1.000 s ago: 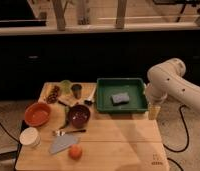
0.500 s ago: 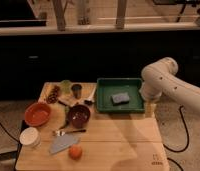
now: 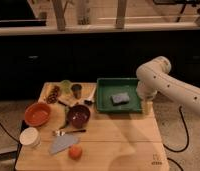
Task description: Place sponge in table surface
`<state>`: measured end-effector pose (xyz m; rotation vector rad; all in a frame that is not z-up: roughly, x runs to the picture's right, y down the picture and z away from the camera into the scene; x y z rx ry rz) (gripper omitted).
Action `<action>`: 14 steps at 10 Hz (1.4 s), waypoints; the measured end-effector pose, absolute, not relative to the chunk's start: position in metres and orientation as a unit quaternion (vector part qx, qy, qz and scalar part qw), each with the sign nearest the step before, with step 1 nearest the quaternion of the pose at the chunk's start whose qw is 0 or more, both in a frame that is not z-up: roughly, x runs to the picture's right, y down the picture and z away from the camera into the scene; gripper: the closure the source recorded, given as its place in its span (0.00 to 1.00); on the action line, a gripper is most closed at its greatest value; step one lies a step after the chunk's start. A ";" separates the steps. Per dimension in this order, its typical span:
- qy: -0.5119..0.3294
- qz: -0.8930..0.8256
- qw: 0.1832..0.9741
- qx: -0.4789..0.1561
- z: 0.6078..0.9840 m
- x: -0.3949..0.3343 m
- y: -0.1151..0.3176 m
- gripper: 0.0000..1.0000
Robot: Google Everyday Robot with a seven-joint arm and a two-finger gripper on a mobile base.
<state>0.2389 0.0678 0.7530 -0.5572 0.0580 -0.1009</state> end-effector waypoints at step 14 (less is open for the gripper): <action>0.004 -0.113 0.956 -0.271 0.803 0.219 0.045 0.20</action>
